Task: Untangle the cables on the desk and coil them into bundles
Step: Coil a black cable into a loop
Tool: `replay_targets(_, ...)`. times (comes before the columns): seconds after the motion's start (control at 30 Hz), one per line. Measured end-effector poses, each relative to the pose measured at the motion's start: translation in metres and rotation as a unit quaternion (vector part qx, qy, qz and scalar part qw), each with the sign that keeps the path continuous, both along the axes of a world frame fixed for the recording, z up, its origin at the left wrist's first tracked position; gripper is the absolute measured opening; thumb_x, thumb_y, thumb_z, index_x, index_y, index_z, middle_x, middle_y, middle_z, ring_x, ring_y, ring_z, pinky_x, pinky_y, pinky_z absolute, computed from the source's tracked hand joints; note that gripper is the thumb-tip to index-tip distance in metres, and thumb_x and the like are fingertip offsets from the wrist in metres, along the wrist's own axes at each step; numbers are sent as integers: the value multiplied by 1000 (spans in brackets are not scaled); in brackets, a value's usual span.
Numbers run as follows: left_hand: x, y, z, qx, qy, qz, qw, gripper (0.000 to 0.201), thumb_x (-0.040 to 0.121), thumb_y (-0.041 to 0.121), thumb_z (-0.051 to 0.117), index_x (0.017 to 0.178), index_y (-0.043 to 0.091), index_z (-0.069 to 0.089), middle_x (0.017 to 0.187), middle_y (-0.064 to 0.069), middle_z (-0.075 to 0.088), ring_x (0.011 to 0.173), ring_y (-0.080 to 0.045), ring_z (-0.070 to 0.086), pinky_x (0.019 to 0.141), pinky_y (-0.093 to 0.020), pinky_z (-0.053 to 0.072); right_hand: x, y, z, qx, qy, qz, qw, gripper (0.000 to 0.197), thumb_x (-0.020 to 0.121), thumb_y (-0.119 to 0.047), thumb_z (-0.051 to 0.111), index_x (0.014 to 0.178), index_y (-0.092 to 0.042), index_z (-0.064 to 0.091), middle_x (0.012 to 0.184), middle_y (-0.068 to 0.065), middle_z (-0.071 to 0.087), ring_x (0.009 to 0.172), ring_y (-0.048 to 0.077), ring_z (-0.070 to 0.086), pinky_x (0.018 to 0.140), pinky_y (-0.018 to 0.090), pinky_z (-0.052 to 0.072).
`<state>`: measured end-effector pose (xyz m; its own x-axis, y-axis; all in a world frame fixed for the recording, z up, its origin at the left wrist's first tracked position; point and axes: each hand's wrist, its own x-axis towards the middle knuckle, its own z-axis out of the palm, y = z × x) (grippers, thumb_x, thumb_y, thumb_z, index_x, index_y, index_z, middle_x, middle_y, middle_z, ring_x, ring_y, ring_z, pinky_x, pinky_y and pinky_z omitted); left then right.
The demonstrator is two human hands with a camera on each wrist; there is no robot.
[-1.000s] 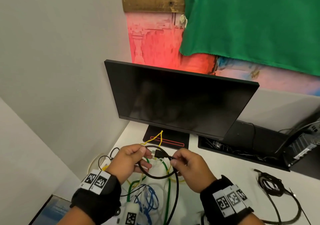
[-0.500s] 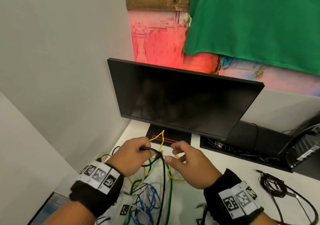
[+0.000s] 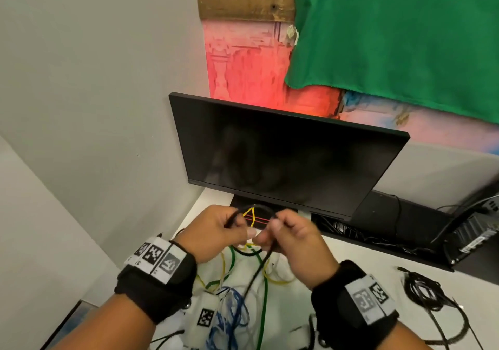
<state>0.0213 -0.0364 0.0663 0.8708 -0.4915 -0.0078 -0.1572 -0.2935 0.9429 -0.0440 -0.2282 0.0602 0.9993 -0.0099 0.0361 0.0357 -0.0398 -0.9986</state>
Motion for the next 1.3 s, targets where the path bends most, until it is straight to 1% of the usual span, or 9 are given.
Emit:
replay_targets(0.17, -6, 22, -14, -139, 124, 37, 982, 13, 80, 11, 66, 69, 6, 65, 60, -13, 57, 70, -36, 67, 86, -41, 52, 8, -30, -2, 165, -63, -74, 981, 22, 93, -34, 52, 83, -21, 67, 65, 1, 55, 58, 19, 56, 60, 31, 53)
replay_targets(0.27, -9, 32, -3, -362, 231, 51, 902, 24, 89, 12, 46, 79, -1, 64, 54, -5, 40, 42, -19, 44, 62, -36, 55, 12, -48, -21, 36, -43, -161, 985, 22, 98, -32, 52, 83, -27, 67, 62, -3, 53, 52, 15, 51, 50, 26, 45)
replay_targets(0.37, -15, 30, 13, -411, 218, 8, 885, 29, 90, 15, 46, 94, -3, 69, 58, -3, 45, 41, -13, 39, 51, -29, 48, 14, -45, -49, -125, 42, -197, 971, 20, 99, -30, 57, 80, -32, 62, 65, -3, 58, 54, 13, 56, 50, 27, 49)
replay_targets(0.6, -19, -14, 6, -38, -26, -68, 997, 25, 89, 24, 53, 106, 31, 71, 76, 6, 68, 67, -8, 64, 69, -20, 52, 1, 30, -60, -377, 79, 91, 918, 17, 102, -31, 47, 97, -21, 59, 96, 3, 65, 90, 22, 60, 80, 32, 47)
replay_targets(0.77, -12, 1, -4, 162, -135, -115, 971, 20, 92, 41, 46, 98, 49, 64, 79, 20, 67, 79, 0, 64, 78, -29, 52, -14, 45, -29, -345, 13, 232, 910, 14, 97, -28, 54, 93, -15, 59, 92, 4, 62, 82, 21, 57, 79, 41, 50)
replay_targets(0.93, -10, 17, 7, 179, -160, -119, 964, 25, 93, 41, 44, 80, 26, 59, 64, 14, 57, 60, -3, 52, 64, -31, 48, -18, 34, -9, -245, -92, 104, 959, 4, 92, -34, 62, 94, -31, 64, 82, -17, 63, 78, 4, 58, 74, 25, 49)
replay_targets(1.07, -6, 21, 21, 223, -100, -138, 960, 43, 78, 62, 55, 71, 19, 60, 58, 8, 50, 53, -4, 44, 56, -28, 40, -14, 20, 2, -268, -27, 56, 961, 35, 69, -63, 69, 82, -33, 55, 71, -13, 59, 60, 4, 50, 61, 30, 46)
replay_targets(1.2, 17, 42, 30, 356, -150, -83, 919, 34, 79, 61, 64, 71, 28, 60, 61, 11, 58, 54, -2, 52, 53, -22, 40, -12, -8, 18, -230, 61, 180, 954, 43, 66, -66, 72, 99, -38, 67, 102, -18, 69, 77, 1, 66, 75, 24, 54)
replay_targets(1.3, 37, 63, 34, 468, -199, 9, 861, 35, 88, 56, 58, 69, 26, 56, 64, 7, 56, 60, -6, 53, 52, -24, 36, -10, -38, 44, -170, 0, 91, 981, 32, 72, -59, 70, 93, -35, 73, 95, -8, 75, 84, 9, 70, 74, 25, 53)
